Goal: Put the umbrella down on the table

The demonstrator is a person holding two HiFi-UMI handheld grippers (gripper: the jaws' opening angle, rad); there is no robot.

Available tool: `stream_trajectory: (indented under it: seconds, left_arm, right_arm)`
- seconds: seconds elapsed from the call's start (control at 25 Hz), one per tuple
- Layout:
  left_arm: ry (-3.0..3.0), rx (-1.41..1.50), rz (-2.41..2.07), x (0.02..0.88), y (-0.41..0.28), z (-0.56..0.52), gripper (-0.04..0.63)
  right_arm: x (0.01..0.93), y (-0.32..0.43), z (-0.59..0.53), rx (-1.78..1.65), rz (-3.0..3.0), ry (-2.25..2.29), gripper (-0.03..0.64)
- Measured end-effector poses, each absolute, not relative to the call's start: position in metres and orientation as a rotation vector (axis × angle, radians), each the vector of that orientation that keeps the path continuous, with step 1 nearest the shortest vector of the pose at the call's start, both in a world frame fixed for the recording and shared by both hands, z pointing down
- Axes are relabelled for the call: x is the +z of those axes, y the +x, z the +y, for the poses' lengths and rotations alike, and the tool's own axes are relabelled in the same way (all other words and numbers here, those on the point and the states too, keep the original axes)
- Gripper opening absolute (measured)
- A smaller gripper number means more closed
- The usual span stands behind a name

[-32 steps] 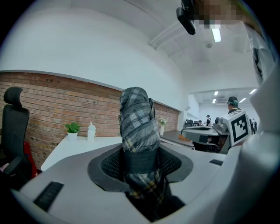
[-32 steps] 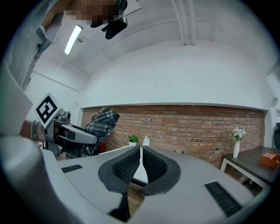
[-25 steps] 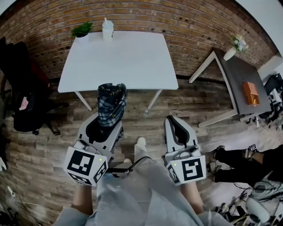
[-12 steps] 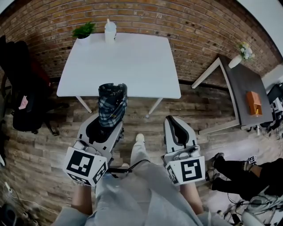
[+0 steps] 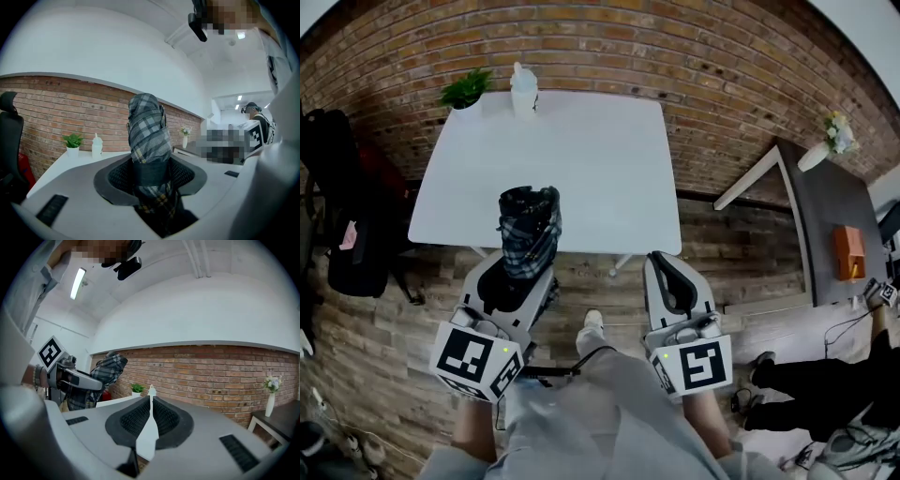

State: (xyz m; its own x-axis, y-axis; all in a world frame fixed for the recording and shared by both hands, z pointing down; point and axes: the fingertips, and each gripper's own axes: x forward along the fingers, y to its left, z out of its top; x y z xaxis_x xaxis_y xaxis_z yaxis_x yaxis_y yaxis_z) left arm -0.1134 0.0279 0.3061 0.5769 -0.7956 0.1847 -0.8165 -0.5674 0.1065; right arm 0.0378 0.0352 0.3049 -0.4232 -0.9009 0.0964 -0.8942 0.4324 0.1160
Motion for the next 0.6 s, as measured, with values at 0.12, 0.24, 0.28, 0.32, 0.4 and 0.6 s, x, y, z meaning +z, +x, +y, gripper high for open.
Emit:
stream_trajectory:
  seconds: [0.12,0.24,0.28,0.32,0.4,0.6]
  left_arm:
    - [2.602,0.191,-1.383,0.309,-0.097,-0.009,0.216]
    - [2.574,0.22,-1.406,0.312,-0.081,-0.044,0.216]
    - [2.564,0.223,-1.413,0.313,-0.077,-0.053,0.216]
    - [2.554,0.22,-1.42,0.313,-0.073,-0.062,0.216]
    - [2.536,0.206,-1.433,0.311,-0.066,-0.078,0.216]
    - [2.516,0.2,-1.466,0.306,-0.051,-0.108,0.216]
  right_arm:
    - [0.308,0.054,-0.004,-0.052,-2.553,1.561,0.046]
    - [0.309,0.07,-0.041,-0.041,-2.576,1.529,0.046]
    - [0.309,0.073,-0.052,-0.037,-2.584,1.517,0.046]
    - [0.308,0.077,-0.062,-0.035,-2.592,1.506,0.047]
    - [0.307,0.085,-0.08,-0.036,-2.602,1.486,0.046]
    - [0.305,0.1,-0.113,-0.029,-2.619,1.452,0.047]
